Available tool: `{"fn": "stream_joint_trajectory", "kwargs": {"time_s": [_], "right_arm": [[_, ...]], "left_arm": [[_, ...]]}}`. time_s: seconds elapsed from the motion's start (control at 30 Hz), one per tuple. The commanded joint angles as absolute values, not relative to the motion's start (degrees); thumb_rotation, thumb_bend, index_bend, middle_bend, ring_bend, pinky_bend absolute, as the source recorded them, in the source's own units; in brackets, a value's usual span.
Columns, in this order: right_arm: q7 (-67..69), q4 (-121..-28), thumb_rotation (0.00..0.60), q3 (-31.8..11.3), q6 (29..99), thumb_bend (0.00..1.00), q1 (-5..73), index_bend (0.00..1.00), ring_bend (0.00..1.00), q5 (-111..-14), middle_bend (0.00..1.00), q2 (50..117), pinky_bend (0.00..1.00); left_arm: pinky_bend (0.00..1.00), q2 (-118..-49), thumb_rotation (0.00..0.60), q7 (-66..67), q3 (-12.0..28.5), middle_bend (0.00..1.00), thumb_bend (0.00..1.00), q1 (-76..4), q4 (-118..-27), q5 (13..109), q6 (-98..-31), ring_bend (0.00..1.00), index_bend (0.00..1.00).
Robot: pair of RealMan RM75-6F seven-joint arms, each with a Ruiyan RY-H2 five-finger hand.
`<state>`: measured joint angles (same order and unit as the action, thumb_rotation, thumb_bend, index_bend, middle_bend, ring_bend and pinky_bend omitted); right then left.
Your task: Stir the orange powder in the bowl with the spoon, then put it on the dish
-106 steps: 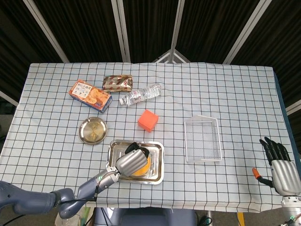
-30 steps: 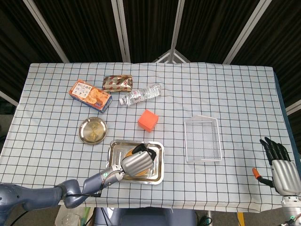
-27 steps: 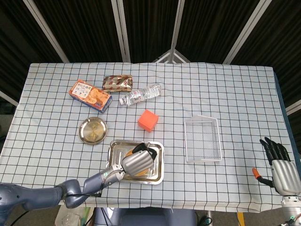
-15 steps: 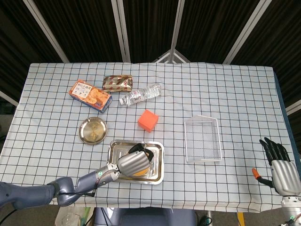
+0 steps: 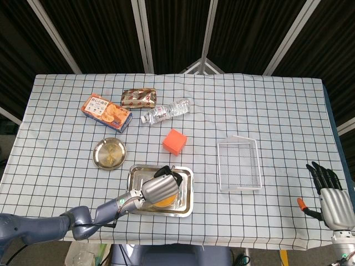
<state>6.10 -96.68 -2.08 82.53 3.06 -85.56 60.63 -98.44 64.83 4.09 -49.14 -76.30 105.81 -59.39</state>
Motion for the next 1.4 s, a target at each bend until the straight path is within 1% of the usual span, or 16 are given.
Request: {"fn": "stream_joint_trajectory", "kwargs": {"time_s": [0.03, 0.2, 0.37, 1.03, 1.23, 1.4], "right_arm": [[6.2, -96.7, 0.6, -2.1, 82.5, 0.36, 3.1, 0.0, 0.0, -85.5, 0.0, 60.6, 0.0], [6.3, -96.7, 0.6, -2.1, 82.4, 0.36, 3.1, 0.0, 0.0, -85.4, 0.0, 60.6, 0.0], [6.3, -96.8, 0.6, -2.1, 82.4, 0.36, 3.1, 0.0, 0.0, -85.4, 0.0, 60.5, 0.0], [5.8, -96.7, 0.6, -2.3, 82.8, 0.36, 2.9, 0.0, 0.0, -85.2, 0.0, 60.7, 0.0], [5.6, -96.7, 0.6, -2.3, 82.9, 0.36, 2.9, 0.0, 0.0, -85.2, 0.0, 60.9, 0.0], [5.8, -96.7, 0.6, -2.3, 82.9, 0.36, 2.9, 0.0, 0.0, -85.2, 0.0, 60.8, 0.0]], "left_arm": [[0.97, -99.6, 0.6, 64.9, 4.6, 1.0, 0.71, -49.3, -75.4, 105.3, -59.3, 0.95, 0.78], [0.97, -100.7, 0.6, 65.1, 4.4, 1.0, 0.71, -49.4, -74.2, 105.3, -59.2, 0.95, 0.78], [0.97, -100.3, 0.6, 64.5, 3.1, 1.0, 0.71, -49.1, -74.2, 106.1, -59.5, 0.95, 0.78], [0.97, -93.0, 0.6, 61.9, -1.8, 1.0, 0.71, -46.7, -80.0, 110.5, -62.0, 0.95, 0.78], [0.97, -92.1, 0.6, 61.5, -1.3, 1.0, 0.71, -46.3, -80.2, 111.0, -62.6, 0.95, 0.78], [0.97, -92.6, 0.6, 61.7, 1.4, 1.0, 0.71, -46.7, -80.0, 110.3, -63.2, 0.95, 0.78]]}}
